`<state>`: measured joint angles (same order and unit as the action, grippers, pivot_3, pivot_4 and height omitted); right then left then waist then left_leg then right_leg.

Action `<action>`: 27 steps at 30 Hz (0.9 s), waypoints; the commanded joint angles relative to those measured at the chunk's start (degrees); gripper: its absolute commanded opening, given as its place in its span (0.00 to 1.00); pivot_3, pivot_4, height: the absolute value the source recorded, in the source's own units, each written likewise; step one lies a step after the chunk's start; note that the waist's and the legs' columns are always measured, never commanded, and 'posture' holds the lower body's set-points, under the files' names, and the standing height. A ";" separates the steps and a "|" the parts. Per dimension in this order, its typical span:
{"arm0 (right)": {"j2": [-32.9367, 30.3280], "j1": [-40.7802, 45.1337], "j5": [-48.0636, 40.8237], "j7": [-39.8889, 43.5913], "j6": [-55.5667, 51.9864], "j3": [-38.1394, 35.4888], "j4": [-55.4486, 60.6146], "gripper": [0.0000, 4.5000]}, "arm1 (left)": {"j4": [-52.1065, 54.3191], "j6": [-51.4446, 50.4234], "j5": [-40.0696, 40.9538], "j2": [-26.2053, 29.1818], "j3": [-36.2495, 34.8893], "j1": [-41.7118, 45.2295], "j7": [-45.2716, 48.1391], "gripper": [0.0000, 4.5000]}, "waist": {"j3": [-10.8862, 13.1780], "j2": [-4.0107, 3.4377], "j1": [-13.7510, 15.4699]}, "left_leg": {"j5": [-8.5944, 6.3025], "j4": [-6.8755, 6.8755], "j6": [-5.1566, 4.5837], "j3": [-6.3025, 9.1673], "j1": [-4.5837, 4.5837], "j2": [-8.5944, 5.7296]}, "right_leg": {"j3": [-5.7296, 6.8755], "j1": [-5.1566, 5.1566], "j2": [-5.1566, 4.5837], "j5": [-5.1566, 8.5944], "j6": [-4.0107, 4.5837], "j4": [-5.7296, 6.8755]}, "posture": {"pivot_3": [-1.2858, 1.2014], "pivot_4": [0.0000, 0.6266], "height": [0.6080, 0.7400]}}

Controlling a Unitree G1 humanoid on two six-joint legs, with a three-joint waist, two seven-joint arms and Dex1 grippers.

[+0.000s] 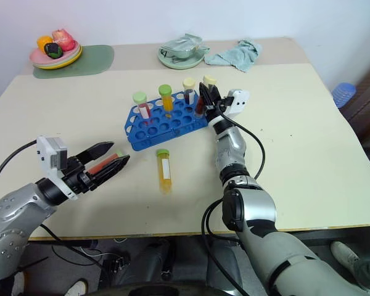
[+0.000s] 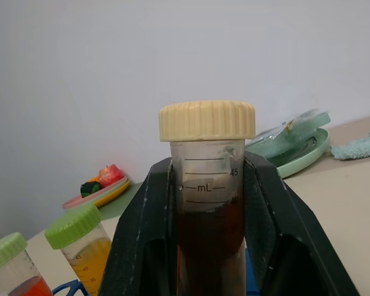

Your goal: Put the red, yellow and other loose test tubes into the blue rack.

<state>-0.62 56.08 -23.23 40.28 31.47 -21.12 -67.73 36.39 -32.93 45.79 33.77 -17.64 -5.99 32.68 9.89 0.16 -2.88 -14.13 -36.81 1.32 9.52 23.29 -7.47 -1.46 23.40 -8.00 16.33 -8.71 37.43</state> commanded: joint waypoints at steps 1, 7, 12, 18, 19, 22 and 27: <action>1.38 -1.02 1.75 -0.25 2.94 0.99 0.39 0.18 | 1.01 1.36 0.66 0.19 -0.59 0.60 0.80 0.79 | 0.00 0.00 0.00 | -0.01 0.00 0.02 0.00 0.00 0.05 | 0.00 0.00 0.05 -0.01 0.01 -0.01 | 0.52 0.24 1.00; 3.30 -2.45 4.37 -3.22 8.77 1.91 0.13 0.50 | 0.88 1.32 0.67 0.33 -0.69 0.69 1.46 0.79 | 0.00 0.00 -0.46 | -0.06 0.00 0.20 0.00 0.00 0.32 | -0.01 0.05 0.32 -0.05 0.10 0.00 | 0.52 0.24 1.00; 4.03 -2.86 5.47 -4.57 9.88 2.25 -0.43 0.99 | 0.95 1.23 0.73 0.48 -0.98 0.57 1.70 0.79 | 0.00 -0.01 -1.04 | -0.05 0.02 0.23 0.01 0.00 0.33 | -0.01 0.07 0.34 -0.06 0.12 0.00 | 0.52 0.24 1.00; 4.18 -3.19 6.58 -4.91 10.69 2.88 -0.43 0.99 | 1.09 1.16 0.80 0.58 -1.28 0.40 1.89 0.79 | 0.00 -0.01 -1.08 | -0.04 0.04 0.24 0.00 0.00 0.35 | -0.01 0.09 0.36 -0.06 0.13 0.00 | 0.52 0.24 1.00; 4.16 -3.20 6.69 -4.98 10.72 2.87 -0.39 0.99 | 1.10 1.18 0.75 0.51 -1.21 0.42 1.86 0.79 | 0.00 -0.01 -1.08 | -0.04 0.05 0.24 0.00 0.00 0.35 | -0.01 0.09 0.36 -0.06 0.13 0.00 | 0.52 0.24 1.00; 3.96 -3.07 6.79 -5.15 10.63 2.96 -0.33 0.99 | 1.11 1.24 0.66 0.28 -0.91 0.51 1.77 0.79 | 0.00 -0.01 -1.06 | -0.04 0.05 0.24 0.00 0.00 0.35 | -0.01 0.09 0.36 -0.06 0.13 0.00 | 0.52 0.24 1.00; 3.26 -2.63 6.72 -5.22 10.14 2.93 -0.32 0.99 | 1.00 1.35 0.62 0.02 -0.54 0.68 1.77 0.79 | 0.00 -0.01 -1.07 | -0.04 0.05 0.25 0.00 0.00 0.35 | -0.01 0.09 0.36 -0.06 0.13 0.00 | 0.52 0.24 1.00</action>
<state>2.70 52.71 -16.93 35.15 40.86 -18.47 -68.35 36.27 -32.85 45.79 33.77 -17.53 -5.85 34.36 9.90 0.15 -3.95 -14.17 -36.76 1.56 9.52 23.29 -7.12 -1.48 23.48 -7.63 16.27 -8.58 37.43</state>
